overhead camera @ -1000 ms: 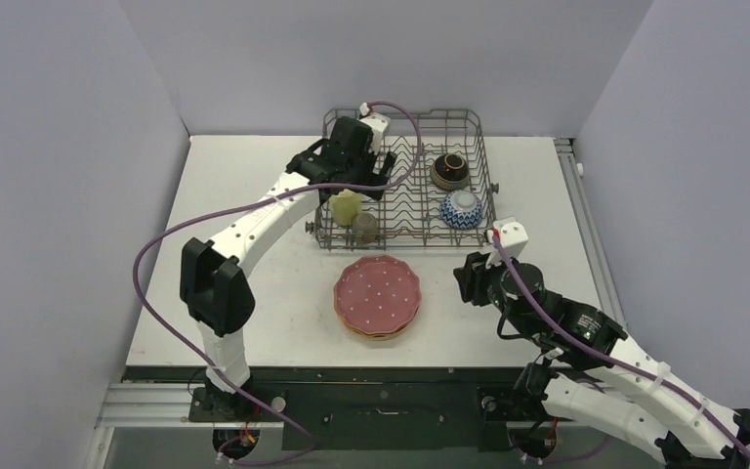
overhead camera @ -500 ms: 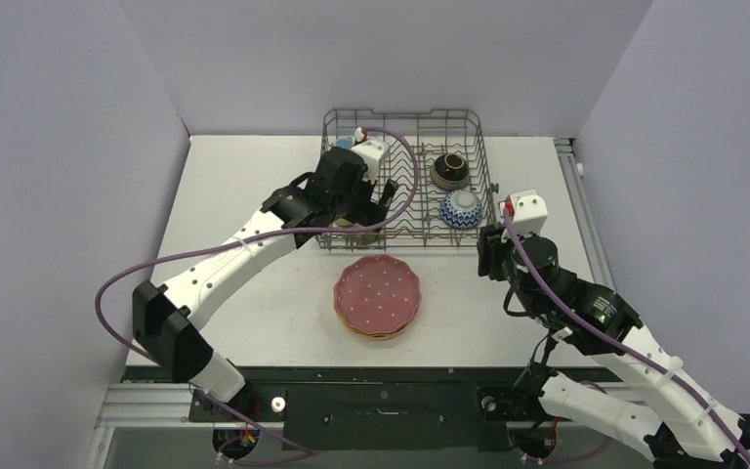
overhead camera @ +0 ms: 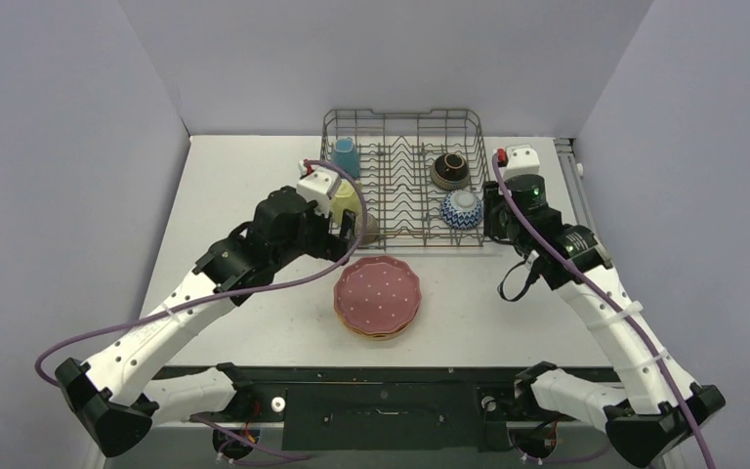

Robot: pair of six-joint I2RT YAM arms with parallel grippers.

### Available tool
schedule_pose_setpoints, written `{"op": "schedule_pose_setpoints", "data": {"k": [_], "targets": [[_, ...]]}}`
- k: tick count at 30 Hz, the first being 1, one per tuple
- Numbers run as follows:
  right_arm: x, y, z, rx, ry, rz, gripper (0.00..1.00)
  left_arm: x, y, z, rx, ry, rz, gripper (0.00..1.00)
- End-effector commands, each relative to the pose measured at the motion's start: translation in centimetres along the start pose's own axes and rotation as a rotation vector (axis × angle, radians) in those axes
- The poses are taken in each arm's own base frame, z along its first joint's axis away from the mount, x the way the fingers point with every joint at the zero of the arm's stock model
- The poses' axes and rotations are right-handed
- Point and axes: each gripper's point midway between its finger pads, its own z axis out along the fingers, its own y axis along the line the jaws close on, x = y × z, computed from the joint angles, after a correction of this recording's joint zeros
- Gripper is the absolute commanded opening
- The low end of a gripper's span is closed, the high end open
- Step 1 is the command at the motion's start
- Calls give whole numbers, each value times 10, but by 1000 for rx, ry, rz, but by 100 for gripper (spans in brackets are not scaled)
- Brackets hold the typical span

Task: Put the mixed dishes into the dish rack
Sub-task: Move the dish rack to the center of the board.

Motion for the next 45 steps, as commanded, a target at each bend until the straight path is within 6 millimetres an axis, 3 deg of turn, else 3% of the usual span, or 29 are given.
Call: {"op": "schedule_pose_setpoints", "data": {"k": [1,11,20,24,37,45], "targets": [[-13,-3,21,7,19,44,39,6,-1,-16,30,-49,-47,96],[7,-19,86,53,154,164,33,46,-1,-24,62,23,-84,96],[25,-43,144,130,264,237,28,65,-3,-27,89,48,-81,96],[36,-44,165,140,322,227,26,69,-2,-30,92,39,-88,96],[64,-52,200,183,428,192,27,73,8,-36,53,26,-69,96],[70,-53,213,184,435,218,25,73,15,-42,26,6,-74,96]]}}
